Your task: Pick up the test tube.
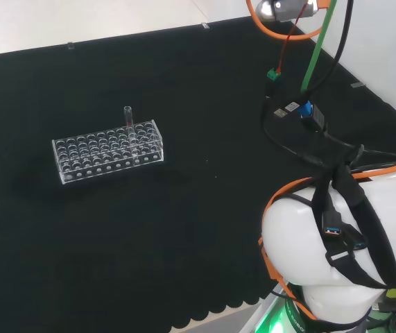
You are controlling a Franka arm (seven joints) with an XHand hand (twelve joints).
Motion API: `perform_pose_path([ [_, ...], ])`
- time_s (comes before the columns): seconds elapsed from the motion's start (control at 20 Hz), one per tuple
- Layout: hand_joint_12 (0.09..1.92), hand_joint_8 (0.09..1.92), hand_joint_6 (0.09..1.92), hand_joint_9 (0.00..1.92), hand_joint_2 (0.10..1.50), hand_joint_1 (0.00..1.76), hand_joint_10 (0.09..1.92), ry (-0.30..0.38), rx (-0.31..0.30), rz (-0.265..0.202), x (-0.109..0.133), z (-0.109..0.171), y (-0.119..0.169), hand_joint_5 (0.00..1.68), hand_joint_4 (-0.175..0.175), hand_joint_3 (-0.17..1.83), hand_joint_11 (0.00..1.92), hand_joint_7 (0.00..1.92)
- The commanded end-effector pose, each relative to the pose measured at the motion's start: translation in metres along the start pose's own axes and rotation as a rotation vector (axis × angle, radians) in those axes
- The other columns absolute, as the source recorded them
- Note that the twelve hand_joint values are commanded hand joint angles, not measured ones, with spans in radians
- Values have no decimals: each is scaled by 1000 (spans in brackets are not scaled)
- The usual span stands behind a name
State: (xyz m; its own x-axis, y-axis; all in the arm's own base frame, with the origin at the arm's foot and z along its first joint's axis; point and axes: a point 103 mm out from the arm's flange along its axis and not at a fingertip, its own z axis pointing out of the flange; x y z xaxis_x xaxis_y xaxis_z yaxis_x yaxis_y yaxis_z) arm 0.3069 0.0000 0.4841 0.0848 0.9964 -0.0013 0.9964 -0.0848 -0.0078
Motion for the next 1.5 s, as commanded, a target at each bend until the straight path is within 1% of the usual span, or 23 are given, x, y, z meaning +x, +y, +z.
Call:
perform_pose_path([
  [0.05,1479,768,224,237,741,667,888,-6,-9,2,0,0,-1,121,-41,517,51,152],
  [0.2,1566,807,126,208,778,660,946,-3,-12,1,-1,0,-2,155,-39,448,5,126],
  [0.35,1578,814,108,203,784,659,954,0,-12,-8,-1,0,0,161,-39,436,0,123],
  [0.5,1579,815,104,203,786,659,955,19,-1,-33,0,2,8,163,-39,433,0,122],
  [0.75,1580,815,99,203,786,660,956,66,25,-79,3,11,32,165,-39,431,0,122],
  [0.95,1580,815,95,204,786,662,956,129,46,-108,6,20,55,166,-39,428,0,122],
  [1.5,1581,816,87,209,765,707,958,214,116,-179,20,58,113,176,-36,413,0,122],
])
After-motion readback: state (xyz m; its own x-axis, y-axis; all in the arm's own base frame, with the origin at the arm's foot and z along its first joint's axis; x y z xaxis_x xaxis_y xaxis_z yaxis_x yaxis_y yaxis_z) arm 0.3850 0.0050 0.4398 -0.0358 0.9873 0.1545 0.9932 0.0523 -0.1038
